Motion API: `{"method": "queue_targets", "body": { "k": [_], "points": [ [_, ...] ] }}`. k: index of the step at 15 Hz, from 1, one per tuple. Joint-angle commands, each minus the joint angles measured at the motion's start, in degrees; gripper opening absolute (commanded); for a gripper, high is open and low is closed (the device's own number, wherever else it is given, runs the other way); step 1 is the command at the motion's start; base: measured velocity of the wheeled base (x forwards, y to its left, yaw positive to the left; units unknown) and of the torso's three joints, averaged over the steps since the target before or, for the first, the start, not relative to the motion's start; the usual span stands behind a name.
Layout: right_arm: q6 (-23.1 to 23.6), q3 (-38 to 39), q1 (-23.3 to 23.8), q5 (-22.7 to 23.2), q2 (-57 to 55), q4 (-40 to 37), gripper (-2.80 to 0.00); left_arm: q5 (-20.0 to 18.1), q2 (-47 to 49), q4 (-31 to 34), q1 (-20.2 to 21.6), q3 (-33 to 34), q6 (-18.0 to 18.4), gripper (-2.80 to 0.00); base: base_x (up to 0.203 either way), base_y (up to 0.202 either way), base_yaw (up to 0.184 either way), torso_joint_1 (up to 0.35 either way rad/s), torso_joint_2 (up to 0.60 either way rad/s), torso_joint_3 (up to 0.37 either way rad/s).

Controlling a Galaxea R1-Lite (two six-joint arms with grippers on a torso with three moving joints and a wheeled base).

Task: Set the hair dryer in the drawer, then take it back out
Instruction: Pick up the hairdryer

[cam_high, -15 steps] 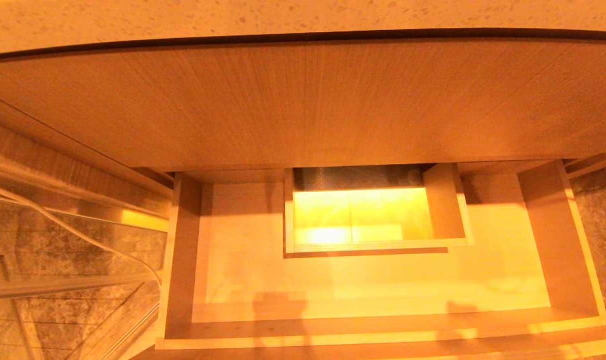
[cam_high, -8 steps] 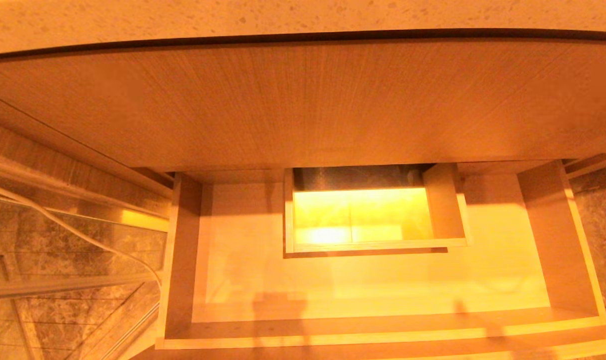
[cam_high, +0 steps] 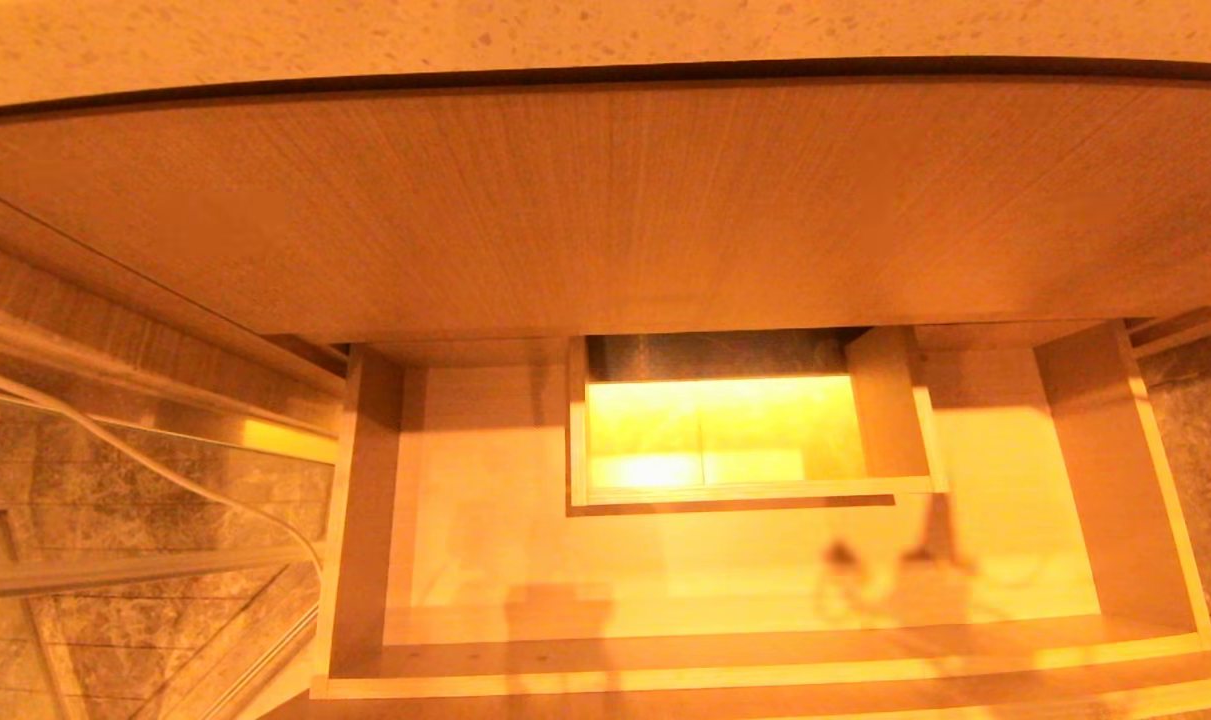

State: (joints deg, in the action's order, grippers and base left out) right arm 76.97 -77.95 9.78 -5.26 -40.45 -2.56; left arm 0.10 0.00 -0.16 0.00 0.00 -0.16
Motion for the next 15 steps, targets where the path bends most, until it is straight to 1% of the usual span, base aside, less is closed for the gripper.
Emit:
{"method": "queue_targets", "body": {
  "k": [1,5,6,7,10,11,12,13,15],
  "points": [
    [1.5,-0.1,0.1,-2.1,-6.6,4.7,-2.8,0.0,0.0,0.0,0.0,0.0,0.0,-2.8,0.0,0.0,0.0,0.0,0.0,0.0],
    [1.9,-0.2,0.1,-6.2,-10.0,9.6,-2.8,0.0,0.0,0.0,0.0,0.0,0.0,-2.8,0.0,0.0,0.0,0.0,0.0,0.0],
    [2.0,-0.3,0.1,-6.3,-10.5,9.9,-2.8,0.0,0.0,0.0,0.0,0.0,0.0,-2.8,0.0,0.0,0.0,0.0,0.0,0.0],
    [2.7,-0.4,0.2,-6.7,-12.1,10.5,-2.8,0.0,0.0,0.0,0.0,0.0,0.0,-2.8,0.0,0.0,0.0,0.0,0.0,0.0],
    [5.1,-0.6,0.5,-10.3,-15.4,13.6,-2.8,0.0,0.0,0.0,0.0,0.0,0.0,-2.8,0.0,0.0,0.0,0.0,0.0,0.0],
    [6.0,-0.9,0.7,-11.0,-16.8,13.6,0.0,0.0,0.0,0.0,0.0,0.0,0.0,-2.8,0.0,0.0,0.0,0.0,0.0,0.0],
    [7.1,-1.1,0.8,-11.4,-17.9,13.8,0.0,0.0,0.0,0.0,0.0,0.0,0.0,-2.8,0.0,0.0,0.0,0.0,0.0,0.0],
    [6.9,-1.3,0.9,-12.4,-18.9,13.9,0.0,0.0,0.0,0.0,0.0,0.0,0.0,-2.8,0.0,0.0,0.0,0.0,0.0,0.0],
    [7.0,-1.3,1.1,-15.5,-20.5,15.3,0.0,0.0,0.0,0.0,0.0,0.0,0.0,-2.8,0.0,0.0,0.0,0.0,0.0,0.0]
  ]
}}
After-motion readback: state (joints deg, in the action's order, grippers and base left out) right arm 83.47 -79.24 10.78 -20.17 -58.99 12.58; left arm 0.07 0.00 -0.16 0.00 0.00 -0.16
